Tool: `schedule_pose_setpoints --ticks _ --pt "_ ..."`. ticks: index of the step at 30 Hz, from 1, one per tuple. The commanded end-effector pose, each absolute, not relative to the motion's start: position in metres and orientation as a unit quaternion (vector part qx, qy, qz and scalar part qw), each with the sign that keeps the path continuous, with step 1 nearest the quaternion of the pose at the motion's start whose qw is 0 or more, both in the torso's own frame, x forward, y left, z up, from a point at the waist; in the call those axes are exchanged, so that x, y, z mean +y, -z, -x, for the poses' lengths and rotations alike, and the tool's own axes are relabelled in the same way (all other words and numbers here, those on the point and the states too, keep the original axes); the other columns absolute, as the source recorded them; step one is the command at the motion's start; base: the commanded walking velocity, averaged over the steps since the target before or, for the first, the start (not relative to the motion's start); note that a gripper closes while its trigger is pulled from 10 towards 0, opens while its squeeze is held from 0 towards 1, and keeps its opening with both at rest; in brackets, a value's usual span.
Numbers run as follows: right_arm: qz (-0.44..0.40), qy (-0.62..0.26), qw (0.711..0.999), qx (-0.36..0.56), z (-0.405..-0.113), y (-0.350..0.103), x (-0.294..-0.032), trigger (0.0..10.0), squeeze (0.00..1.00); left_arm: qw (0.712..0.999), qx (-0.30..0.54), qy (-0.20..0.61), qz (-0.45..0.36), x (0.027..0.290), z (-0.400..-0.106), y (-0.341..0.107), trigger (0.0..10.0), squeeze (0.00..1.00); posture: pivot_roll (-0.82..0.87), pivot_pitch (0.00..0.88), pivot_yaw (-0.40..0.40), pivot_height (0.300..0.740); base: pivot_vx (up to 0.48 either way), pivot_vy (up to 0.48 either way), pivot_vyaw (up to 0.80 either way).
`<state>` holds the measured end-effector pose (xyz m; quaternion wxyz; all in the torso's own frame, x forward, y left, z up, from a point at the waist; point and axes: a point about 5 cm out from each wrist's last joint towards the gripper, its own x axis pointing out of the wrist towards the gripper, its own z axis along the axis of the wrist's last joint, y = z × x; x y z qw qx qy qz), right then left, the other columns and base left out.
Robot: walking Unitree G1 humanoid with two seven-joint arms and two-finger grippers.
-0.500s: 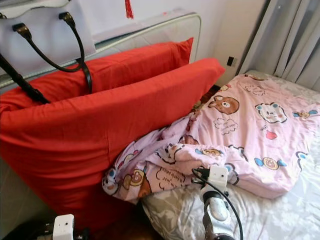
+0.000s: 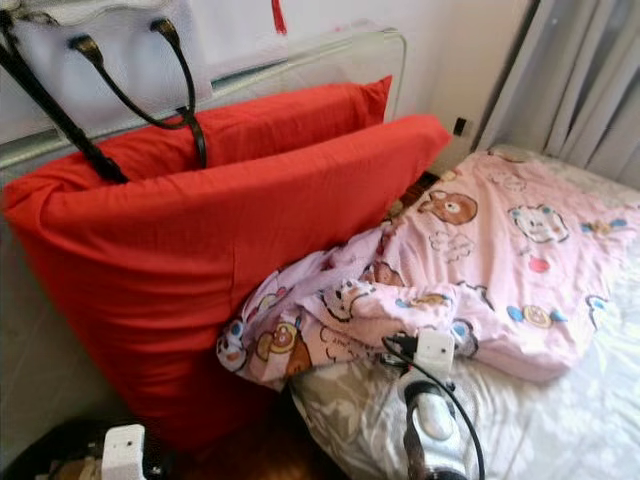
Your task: Clean up the room
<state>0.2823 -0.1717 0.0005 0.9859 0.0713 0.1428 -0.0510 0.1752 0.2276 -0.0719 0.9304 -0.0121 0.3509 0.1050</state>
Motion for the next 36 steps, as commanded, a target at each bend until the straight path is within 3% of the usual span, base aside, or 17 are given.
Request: schedule_pose_setpoints --ticks 1,12,25,36 --pt "-0.069 0.057 0.985 0.147 -0.279 0.002 -0.174 10.0 0.0 0.927 0.361 -0.103 0.014 0.226 -0.172 0.074 10.0 0.0 0.07 0.02 -0.024 0.74 -0.244 0.0 0.0" --pt "-0.06 0.09 0.984 0.138 -0.279 0.0 -0.184 10.0 0.0 0.927 0.361 -0.103 0.013 0.227 -0.172 0.074 10.0 0.0 0.07 0.027 -0.021 0.74 -0.245 0.0 0.0" --pt "-0.065 0.062 0.991 0.1 -0.285 -0.01 -0.18 10.0 0.0 0.927 0.362 -0.102 0.012 0.226 -0.171 0.075 10.0 0.0 0.06 0.04 -0.023 0.74 -0.247 0.0 0.0" --pt "-0.058 0.047 0.994 0.08 -0.288 -0.016 -0.177 10.0 0.0 0.925 0.365 -0.102 0.01 0.227 -0.171 0.075 10.0 0.0 0.06 0.039 -0.018 0.74 0.0 0.0 0.0"
